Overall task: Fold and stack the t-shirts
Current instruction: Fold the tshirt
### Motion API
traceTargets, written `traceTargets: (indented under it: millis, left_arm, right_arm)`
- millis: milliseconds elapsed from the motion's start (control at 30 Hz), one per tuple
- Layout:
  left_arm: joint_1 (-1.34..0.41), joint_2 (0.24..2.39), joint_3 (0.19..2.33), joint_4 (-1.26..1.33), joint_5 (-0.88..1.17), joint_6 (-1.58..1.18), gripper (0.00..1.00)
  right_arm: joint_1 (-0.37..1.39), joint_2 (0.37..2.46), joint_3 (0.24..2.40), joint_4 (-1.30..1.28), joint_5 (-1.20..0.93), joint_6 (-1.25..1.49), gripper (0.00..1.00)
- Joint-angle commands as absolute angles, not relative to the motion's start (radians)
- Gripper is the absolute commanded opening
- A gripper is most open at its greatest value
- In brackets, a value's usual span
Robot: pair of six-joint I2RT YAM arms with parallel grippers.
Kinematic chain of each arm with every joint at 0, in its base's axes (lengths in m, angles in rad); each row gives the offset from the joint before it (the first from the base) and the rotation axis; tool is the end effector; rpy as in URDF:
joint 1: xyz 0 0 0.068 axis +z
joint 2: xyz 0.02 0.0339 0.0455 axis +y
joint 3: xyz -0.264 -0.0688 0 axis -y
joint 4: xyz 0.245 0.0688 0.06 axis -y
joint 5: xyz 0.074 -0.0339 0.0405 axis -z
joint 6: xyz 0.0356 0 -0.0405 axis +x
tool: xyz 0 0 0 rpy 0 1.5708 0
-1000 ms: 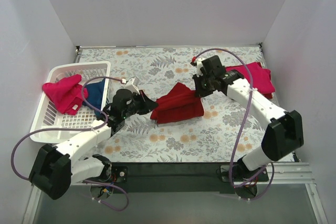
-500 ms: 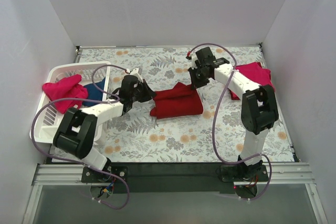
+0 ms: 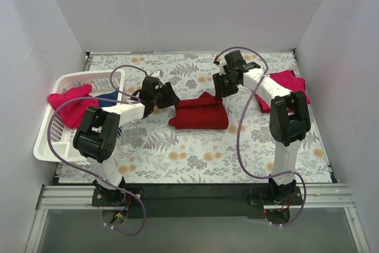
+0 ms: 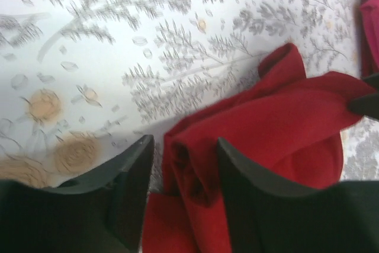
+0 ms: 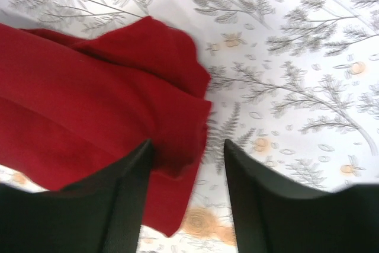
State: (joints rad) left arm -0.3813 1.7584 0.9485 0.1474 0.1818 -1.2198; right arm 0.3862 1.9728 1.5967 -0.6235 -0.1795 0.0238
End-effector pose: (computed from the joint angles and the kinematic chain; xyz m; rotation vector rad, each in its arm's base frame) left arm 0.3388 -0.1428 0.1698 -0.8949 2.2748 -1.0107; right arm 0.3979 0.1687 0.2306 -0.5345 2.5374 0.3833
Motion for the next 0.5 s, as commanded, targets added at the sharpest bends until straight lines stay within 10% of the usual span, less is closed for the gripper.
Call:
traceTargets:
  millis: [0, 133, 467]
  left_arm:
    - [-0.362, 1.737, 1.057, 0.065, 0.099, -1.192, 0.51]
    - [-0.362, 1.672, 1.152, 0.014, 0.014, -1.154, 0.84]
    - [-0.44, 1.526, 1.059, 0.049, 0.092, -1.166, 0.87]
  right_arm:
    - [0.354, 1.918, 1.632, -0.623, -0.138, 0.003, 0.49]
    - [0.338, 1.803, 1.599, -0.6, -0.084, 0.014, 0.6]
    - [0.328, 1.545, 1.336, -0.436, -0.222, 0.074, 0.67]
